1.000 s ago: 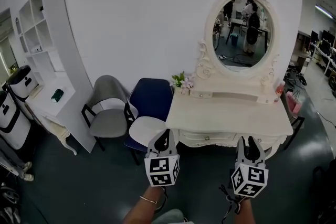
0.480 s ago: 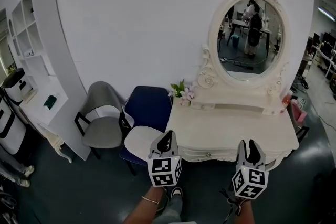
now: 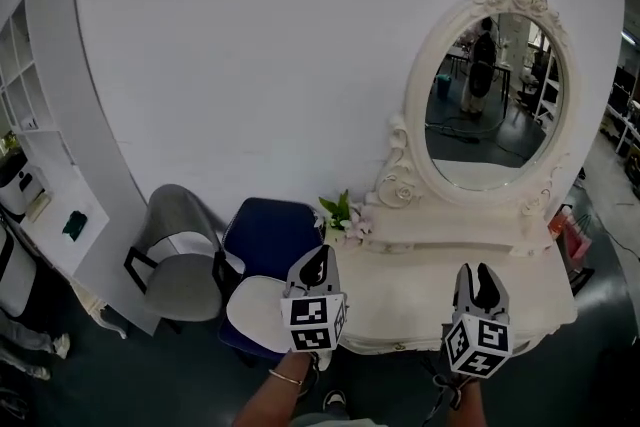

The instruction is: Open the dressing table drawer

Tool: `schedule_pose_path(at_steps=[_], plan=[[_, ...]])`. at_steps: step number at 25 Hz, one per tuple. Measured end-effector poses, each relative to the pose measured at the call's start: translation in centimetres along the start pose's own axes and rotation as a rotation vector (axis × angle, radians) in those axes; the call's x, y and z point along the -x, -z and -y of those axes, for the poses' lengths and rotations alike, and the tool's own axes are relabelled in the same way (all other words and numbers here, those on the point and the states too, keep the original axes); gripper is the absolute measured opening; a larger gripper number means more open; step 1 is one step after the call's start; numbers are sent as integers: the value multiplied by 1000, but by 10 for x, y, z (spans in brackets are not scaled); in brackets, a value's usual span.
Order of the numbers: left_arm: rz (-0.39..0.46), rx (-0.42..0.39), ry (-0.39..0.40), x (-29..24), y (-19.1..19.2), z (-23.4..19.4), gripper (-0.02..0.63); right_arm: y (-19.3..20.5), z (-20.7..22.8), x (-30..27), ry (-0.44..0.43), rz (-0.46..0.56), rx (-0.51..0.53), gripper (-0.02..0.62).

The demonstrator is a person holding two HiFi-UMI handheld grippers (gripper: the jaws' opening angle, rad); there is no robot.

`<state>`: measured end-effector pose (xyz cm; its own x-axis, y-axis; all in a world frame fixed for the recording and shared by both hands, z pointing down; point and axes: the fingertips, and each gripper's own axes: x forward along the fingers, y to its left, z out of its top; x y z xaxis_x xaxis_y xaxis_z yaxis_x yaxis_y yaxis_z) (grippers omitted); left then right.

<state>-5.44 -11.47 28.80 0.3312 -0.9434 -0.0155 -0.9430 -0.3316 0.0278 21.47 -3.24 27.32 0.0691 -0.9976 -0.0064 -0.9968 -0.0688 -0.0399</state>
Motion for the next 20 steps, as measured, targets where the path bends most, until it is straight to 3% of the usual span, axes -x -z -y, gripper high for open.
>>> schedule_pose_path(at_steps=[10,20], plan=[[-43,-16,13,-93,12,-37,7,16,-6,-95,25,-32,-33,135],[-91,-8,-4,-134,26,-38,6,30,2,-146,-2,-91,-42,135]])
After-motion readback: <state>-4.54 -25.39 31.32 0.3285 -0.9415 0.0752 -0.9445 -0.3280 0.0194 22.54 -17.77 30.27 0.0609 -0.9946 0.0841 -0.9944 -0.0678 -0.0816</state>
